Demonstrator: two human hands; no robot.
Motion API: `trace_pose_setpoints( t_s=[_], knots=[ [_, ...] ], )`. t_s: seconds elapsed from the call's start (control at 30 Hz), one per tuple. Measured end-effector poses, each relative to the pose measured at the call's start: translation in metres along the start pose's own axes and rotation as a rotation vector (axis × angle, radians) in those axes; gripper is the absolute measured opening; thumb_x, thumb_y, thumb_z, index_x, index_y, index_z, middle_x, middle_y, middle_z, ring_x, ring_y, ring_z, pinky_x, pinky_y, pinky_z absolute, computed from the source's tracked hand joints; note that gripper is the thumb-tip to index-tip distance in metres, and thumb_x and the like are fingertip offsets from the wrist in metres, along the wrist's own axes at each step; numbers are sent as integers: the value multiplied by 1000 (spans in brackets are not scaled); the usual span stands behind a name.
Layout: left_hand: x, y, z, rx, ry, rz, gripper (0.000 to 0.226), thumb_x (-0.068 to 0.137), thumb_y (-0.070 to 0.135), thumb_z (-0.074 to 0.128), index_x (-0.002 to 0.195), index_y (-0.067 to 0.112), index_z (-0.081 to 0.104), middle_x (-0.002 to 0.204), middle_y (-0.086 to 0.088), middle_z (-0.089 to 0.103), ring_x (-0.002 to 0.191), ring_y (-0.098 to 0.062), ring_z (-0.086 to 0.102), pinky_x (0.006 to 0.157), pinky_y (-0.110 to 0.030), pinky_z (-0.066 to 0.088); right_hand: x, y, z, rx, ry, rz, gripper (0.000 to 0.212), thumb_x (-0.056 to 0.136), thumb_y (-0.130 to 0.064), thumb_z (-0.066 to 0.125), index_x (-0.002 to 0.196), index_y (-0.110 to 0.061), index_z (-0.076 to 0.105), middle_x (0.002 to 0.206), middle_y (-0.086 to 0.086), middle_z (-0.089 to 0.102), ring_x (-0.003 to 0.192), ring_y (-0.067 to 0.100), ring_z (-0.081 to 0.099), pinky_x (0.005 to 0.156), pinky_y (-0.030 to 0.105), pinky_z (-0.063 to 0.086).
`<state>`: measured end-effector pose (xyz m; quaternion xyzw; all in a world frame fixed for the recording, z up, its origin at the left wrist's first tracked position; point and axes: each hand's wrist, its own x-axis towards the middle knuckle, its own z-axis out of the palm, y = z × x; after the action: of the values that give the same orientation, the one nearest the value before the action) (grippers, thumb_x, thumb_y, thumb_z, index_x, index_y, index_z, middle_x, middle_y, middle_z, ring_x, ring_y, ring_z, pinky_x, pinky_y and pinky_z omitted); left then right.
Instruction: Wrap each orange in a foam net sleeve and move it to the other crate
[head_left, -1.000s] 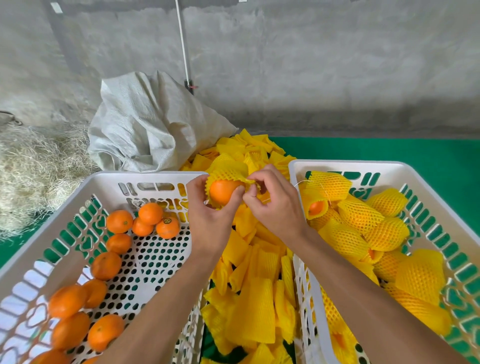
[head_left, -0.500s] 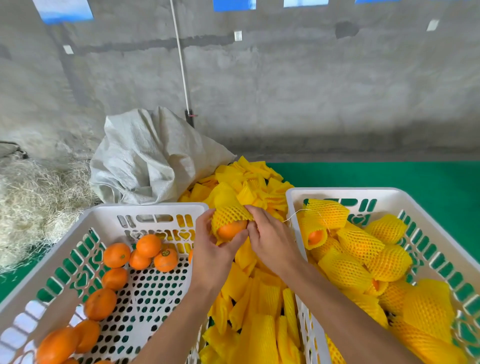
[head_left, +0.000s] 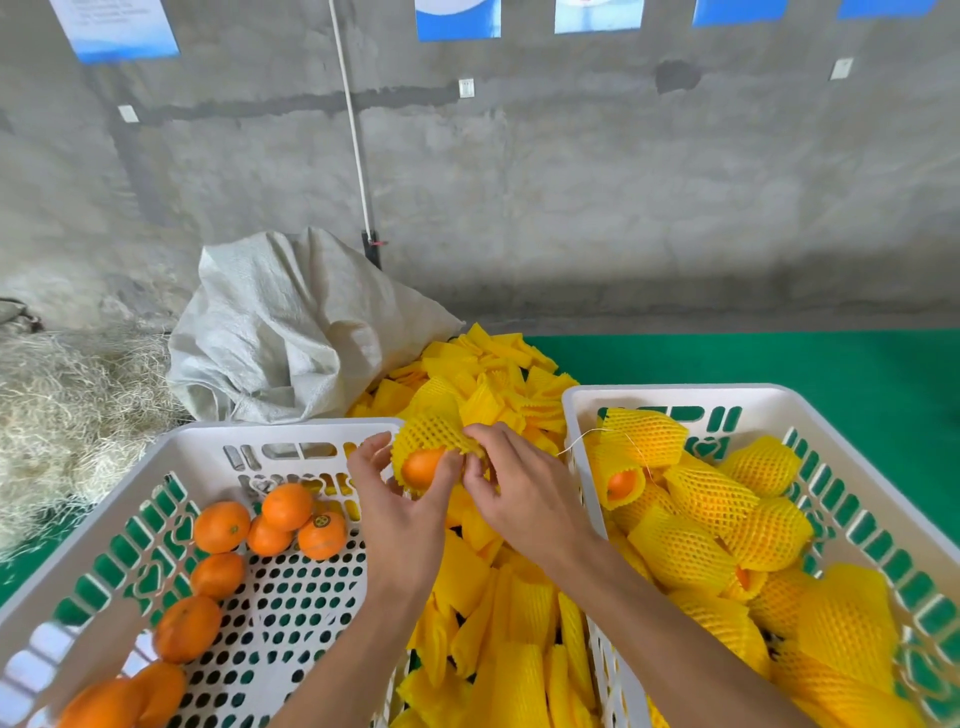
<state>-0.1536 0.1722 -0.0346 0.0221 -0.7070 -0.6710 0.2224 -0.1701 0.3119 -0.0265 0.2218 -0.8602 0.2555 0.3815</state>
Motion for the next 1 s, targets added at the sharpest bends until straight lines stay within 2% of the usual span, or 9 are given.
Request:
trace_pose_setpoints(
  t_s=[0.07,0.13,0.23,0.37,0.5,0.67,0.73,0.87,1.0],
  knots=[
    [0,-1,-1,8,-33,2,70,88,49,77,148,39,42,142,18,49,129,16,45,99,-12,46,-4,-1,2,1,-134,103,46,100,-33,54,142,-15,52,126,3,68,102,18,69,74,24,56],
    [3,-3,-2,9,-78,-29,70,91,57,74,151,40,43,151,10,52,140,-8,49,113,-37,47,-8,2,5,16,-252,179,55,103,-37,51,153,-19,40,137,4,64,113,20,65,83,28,55],
    [2,0,1,-58,-194,-153,64,86,62,71,142,39,49,139,3,64,129,-18,62,107,-52,53,-7,5,5,45,-239,246,48,107,-32,45,153,-19,42,131,6,67,106,22,67,76,24,48],
    [3,0,3,-36,-259,-195,62,81,52,80,134,29,58,112,6,76,104,-18,74,90,-51,62,-4,7,0,27,-192,269,41,109,-26,43,148,-17,48,135,6,65,111,24,67,80,28,52],
    [6,-1,0,55,-171,-176,73,71,57,87,130,25,59,116,3,73,107,-20,71,90,-48,61,1,10,-5,-2,-194,231,36,107,-18,48,142,-12,53,133,10,66,110,28,67,80,34,56],
    [6,2,-1,83,-26,-169,77,65,68,83,123,26,53,111,10,63,93,-4,65,74,-25,50,4,6,-7,-58,-118,46,29,99,-9,59,128,-4,64,114,12,72,98,26,71,71,30,59],
    [6,1,-1,44,-26,-169,72,73,59,87,126,29,50,119,8,62,100,-6,65,79,-27,52,3,4,-6,-44,-76,37,28,98,-11,61,125,-5,65,112,10,73,95,24,72,69,26,57],
    [5,2,-3,-103,-82,-204,72,92,43,78,153,40,39,148,2,52,134,-16,54,105,-47,54,-2,0,-1,3,-122,193,40,102,-32,56,137,-13,58,113,3,73,87,17,69,60,12,39],
    [4,5,-1,-143,-169,-188,44,99,29,71,140,29,55,117,11,74,114,-11,70,96,-46,60,-9,-1,6,70,-233,282,47,106,-32,50,149,-15,47,117,6,71,94,20,67,65,20,40]
  ],
)
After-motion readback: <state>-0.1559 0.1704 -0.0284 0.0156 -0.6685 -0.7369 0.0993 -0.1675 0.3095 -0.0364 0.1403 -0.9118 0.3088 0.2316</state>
